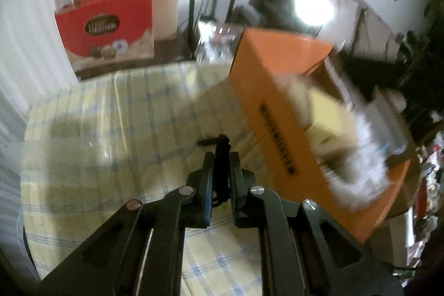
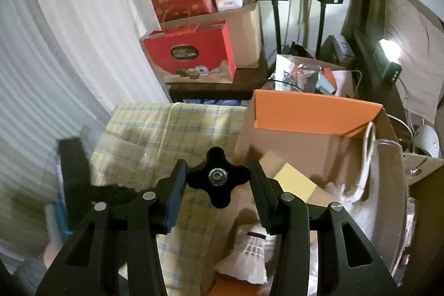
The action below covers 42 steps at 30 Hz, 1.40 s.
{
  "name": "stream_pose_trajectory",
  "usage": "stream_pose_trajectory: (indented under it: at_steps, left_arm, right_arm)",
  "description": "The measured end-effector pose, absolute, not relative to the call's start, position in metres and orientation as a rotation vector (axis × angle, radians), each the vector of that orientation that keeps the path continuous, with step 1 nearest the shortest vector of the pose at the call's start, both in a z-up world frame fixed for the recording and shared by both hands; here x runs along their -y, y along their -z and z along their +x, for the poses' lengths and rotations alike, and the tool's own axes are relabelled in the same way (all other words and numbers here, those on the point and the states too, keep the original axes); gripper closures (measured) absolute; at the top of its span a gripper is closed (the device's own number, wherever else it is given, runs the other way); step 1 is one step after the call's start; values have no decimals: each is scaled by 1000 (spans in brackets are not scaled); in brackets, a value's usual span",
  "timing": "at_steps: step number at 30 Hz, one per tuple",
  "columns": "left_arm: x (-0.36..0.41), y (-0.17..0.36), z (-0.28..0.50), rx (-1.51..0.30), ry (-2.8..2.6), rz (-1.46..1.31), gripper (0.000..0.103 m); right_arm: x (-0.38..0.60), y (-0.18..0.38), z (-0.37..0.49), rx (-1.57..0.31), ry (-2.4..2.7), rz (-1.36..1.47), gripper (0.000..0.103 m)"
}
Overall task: Organize objects
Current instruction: 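Lower the knob and cable into the orange box and open both tools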
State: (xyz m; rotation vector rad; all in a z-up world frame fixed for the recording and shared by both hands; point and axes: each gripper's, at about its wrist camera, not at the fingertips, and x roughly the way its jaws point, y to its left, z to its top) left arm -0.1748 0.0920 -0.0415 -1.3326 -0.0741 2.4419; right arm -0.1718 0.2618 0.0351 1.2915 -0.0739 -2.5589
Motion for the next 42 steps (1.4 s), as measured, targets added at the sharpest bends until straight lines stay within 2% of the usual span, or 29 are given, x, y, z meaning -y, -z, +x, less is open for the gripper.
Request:
stream_pose_trajectory:
  at_steps: [8,14,34,36,38,42]
  left_arm:
    - [-107,-31,-155,120,-2428,-1162,94]
    - [-130,-56,-145,114,-2385,-1103,94]
    - [-194,-14,-124,29,-2248,-1243,93]
    - [-191,-12,-125,50,-2245,-1256,81]
    - [-187,-14,-126,70,-2253,-1250,59]
    - [-176,-23,-127,72,-2303,-1228,53]
  right_arm:
    - [-289,-42,-157,113,2603,1294,57]
    - [-317,-39,-142,136,2635,1321,57]
    - [-348,10,-118,228,2578,1491,56]
    - [-353,13,-118,290,2572,1487,51]
    - [-357,12,-117,320,2579,1482,49]
    - [-357,5,-116,286,2605,1461,49]
